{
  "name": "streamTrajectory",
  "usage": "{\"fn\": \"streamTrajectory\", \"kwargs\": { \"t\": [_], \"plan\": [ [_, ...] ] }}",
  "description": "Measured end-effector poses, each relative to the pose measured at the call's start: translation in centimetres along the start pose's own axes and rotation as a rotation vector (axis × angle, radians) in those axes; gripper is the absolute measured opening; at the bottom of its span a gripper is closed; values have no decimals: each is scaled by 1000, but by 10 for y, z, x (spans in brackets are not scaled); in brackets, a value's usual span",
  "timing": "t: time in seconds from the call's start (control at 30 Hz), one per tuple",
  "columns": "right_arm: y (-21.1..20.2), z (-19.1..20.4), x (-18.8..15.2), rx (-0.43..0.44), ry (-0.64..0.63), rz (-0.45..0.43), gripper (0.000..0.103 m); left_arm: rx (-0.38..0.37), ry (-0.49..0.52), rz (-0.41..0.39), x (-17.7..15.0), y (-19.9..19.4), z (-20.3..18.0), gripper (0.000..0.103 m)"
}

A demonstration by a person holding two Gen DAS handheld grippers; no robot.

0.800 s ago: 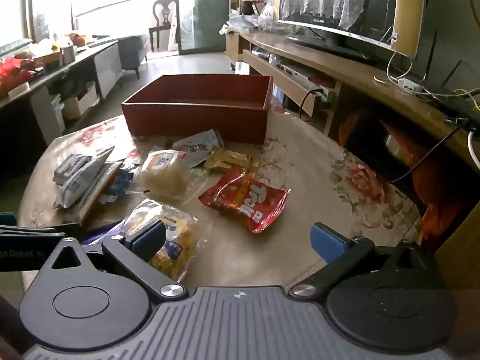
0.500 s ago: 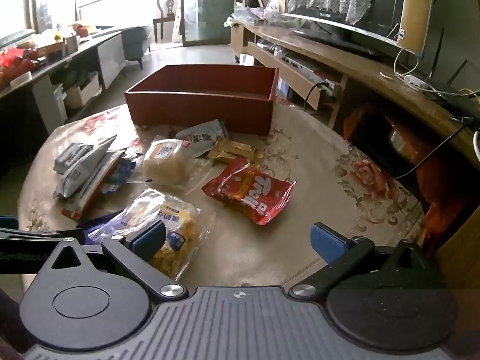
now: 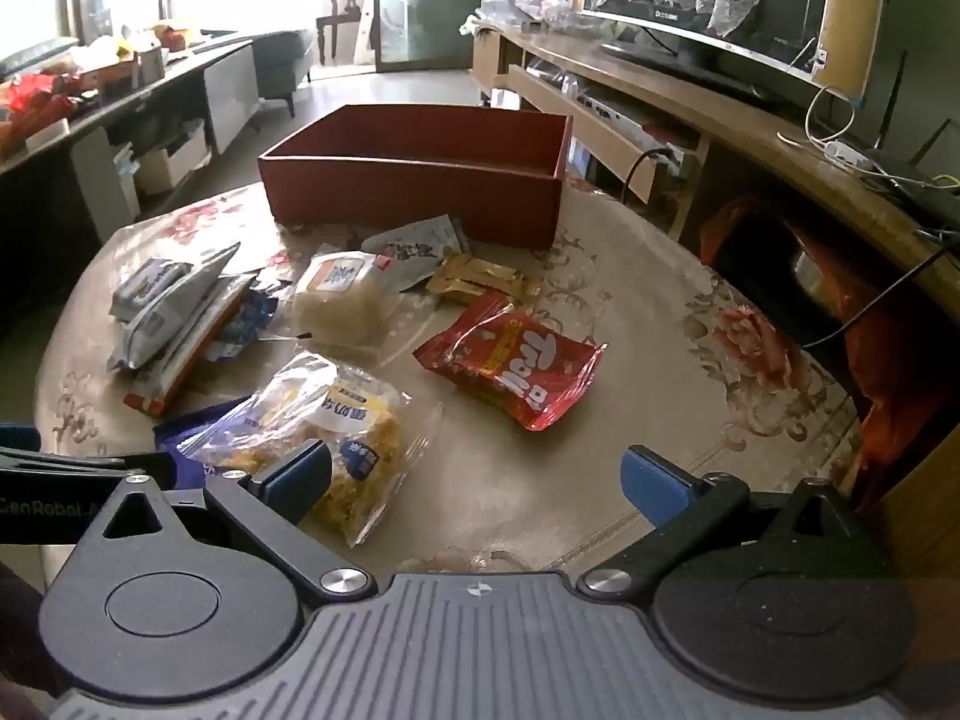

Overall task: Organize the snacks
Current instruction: 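Move both tools toward the snacks on the table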

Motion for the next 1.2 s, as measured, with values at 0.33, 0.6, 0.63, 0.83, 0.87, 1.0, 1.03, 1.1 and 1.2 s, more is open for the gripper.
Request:
{"fn": "streamTrajectory", "kwargs": {
  "t": [0.33, 0.6, 0.63, 0.83, 0.87, 1.0, 1.03, 1.1, 1.2],
  "plan": [
    [1, 0, -1, 4, -3, 9, 103, 3, 0, 6, -1, 1, 0, 103],
    [3, 1, -2, 4, -10, 17, 103, 6, 4, 12, -3, 2, 0, 103],
    [3, 1, -2, 4, -11, 18, 103, 7, 4, 14, -3, 2, 0, 103],
    [4, 1, -2, 6, -14, 23, 103, 8, 4, 17, -4, 3, -1, 103],
    [4, 1, -3, 6, -14, 23, 103, 9, 5, 18, -4, 3, -1, 103],
    [5, 2, -3, 7, -16, 26, 103, 10, 6, 22, -5, 3, 0, 103],
    [5, 2, -3, 7, -15, 25, 103, 11, 6, 23, -4, 3, -1, 103],
    [6, 2, -3, 8, -17, 27, 103, 11, 6, 26, -4, 4, -1, 103],
    [6, 2, -3, 8, -19, 28, 103, 12, 7, 29, -4, 4, -1, 103]
  ]
}}
Point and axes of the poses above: each gripper's, at about its wrist camera, not at the fingertips, and y roughly the way its jaws point, z to its left, x to its top, the point moved 4 cm from there along y, roughly the way its jaws point, and after that the axes turned 9 degrees about -x, right-handed, at the moved point
